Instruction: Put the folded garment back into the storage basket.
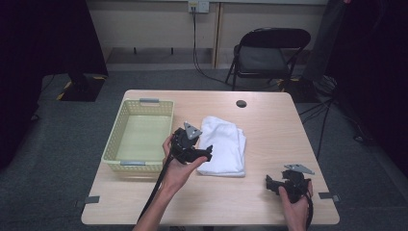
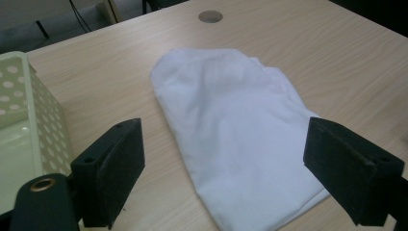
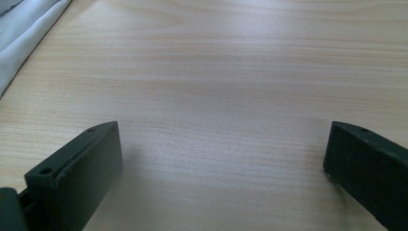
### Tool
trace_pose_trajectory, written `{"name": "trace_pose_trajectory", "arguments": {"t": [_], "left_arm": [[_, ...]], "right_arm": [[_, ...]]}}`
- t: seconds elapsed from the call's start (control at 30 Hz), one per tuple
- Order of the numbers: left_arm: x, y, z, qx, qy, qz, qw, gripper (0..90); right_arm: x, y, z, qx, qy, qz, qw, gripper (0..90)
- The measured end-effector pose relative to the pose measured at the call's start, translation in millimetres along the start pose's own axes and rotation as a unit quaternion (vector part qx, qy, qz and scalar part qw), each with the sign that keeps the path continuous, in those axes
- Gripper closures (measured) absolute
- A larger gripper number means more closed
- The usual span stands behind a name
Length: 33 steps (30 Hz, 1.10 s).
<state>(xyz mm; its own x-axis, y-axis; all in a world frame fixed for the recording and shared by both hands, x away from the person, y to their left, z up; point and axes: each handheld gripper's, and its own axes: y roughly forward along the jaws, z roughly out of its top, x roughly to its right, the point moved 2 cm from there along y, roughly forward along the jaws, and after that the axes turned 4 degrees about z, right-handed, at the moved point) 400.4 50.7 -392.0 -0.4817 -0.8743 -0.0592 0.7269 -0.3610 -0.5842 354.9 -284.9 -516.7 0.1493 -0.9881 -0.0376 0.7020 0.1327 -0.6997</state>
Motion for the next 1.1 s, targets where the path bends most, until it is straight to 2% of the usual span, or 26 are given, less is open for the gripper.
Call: {"name": "trace_pose_trajectory", "arguments": {"t": [0.3, 1.1], "left_arm": [[6.9, 8.7, 11.2, -0.004, 0.007, -0.007, 0.9999, 13.3], [15.6, 40.9, 23.3, -0.025, 0.001, -0.028, 0.9993, 13.6]], "right_arm": [[0.0, 0.0, 0.0, 0.000, 0.000, 0.000, 1.0000, 0.0], [0.0, 0.0, 0.0, 0.000, 0.000, 0.000, 1.0000, 0.0]]}}
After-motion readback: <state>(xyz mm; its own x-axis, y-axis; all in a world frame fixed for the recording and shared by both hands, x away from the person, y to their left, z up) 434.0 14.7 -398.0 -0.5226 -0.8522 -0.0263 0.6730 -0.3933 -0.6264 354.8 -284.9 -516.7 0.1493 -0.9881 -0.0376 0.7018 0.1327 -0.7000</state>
